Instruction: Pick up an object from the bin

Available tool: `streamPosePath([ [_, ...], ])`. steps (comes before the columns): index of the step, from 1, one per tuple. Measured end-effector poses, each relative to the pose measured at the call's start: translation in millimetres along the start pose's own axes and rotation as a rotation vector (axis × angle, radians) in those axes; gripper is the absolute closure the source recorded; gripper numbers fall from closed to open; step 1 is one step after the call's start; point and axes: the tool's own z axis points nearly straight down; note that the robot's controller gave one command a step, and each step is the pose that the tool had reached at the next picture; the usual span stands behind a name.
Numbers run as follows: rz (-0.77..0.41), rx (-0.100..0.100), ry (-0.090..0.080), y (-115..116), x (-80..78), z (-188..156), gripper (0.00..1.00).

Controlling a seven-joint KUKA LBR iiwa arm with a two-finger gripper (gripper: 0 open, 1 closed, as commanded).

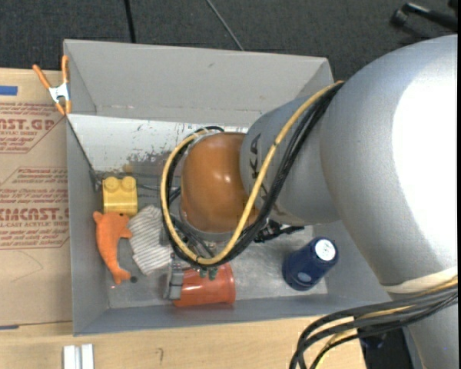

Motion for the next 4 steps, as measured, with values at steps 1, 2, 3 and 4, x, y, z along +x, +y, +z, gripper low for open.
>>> streamPosePath([
  [1, 0.002, 0.003, 0.006, -28.4, -9.1, 26.8, 0.0],
  [2, 0.099, 0.002, 0.003, -29.2, -17.7, 30.0, 1.0],
  [3, 0.1, 0.002, 0.003, -29.4, -17.7, 30.0, 1.0],
  [4, 0.115, 0.005, 0.01, -26.2, -6.2, -13.3, 1.0],
])
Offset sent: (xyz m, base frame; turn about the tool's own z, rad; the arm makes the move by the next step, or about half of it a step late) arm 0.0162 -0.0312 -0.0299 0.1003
